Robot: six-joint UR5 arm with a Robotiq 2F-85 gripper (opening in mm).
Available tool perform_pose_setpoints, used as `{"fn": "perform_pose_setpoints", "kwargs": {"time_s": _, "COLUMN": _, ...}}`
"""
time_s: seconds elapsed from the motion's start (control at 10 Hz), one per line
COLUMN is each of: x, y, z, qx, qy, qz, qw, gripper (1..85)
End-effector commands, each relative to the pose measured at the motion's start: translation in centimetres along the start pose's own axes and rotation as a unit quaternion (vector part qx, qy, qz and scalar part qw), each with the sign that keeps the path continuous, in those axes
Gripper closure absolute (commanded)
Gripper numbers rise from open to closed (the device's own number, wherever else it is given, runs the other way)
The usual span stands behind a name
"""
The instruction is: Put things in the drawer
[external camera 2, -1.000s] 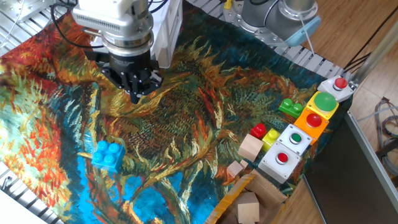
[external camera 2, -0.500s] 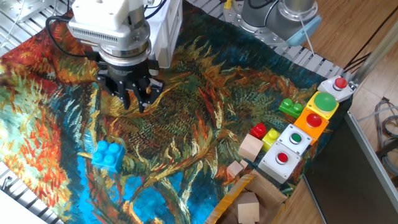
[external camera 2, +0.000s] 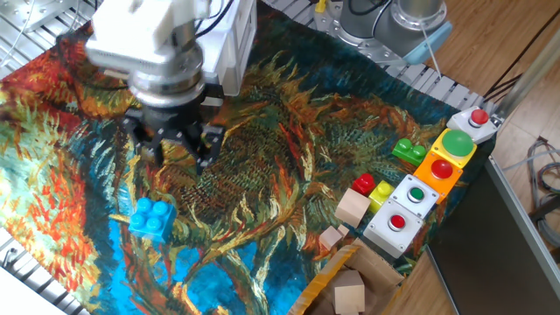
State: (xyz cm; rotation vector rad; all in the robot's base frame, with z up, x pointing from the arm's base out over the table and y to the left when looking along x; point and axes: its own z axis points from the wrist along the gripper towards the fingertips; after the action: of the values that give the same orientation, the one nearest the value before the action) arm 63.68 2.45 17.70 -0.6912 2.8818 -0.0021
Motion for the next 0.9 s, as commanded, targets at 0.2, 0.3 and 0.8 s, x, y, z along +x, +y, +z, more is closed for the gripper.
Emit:
{"fn": "perform_pose_setpoints", "kwargs": {"time_s": 0.2, "x": -1.8, "y": -1.0, "z": 2.0, "qx": -0.019, "qy": 0.006, "qz": 0.013, "qw": 0.9997, "gripper": 26.7}}
{"fn": "perform_pose_setpoints", "kwargs": {"time_s": 0.3, "x": -1.7, "y": -0.8, "z": 2.0, "qx": -0.021, "qy": 0.006, "qz": 0.013, "qw": 0.9997, "gripper": 25.7}}
{"fn": "perform_pose_setpoints", "kwargs": {"time_s": 0.8, "x": -3.9, "y": -4.7, "z": 6.6, "qx": -0.004, "qy": 0.03, "qz": -0.009, "qw": 0.9995, "gripper": 21.7}}
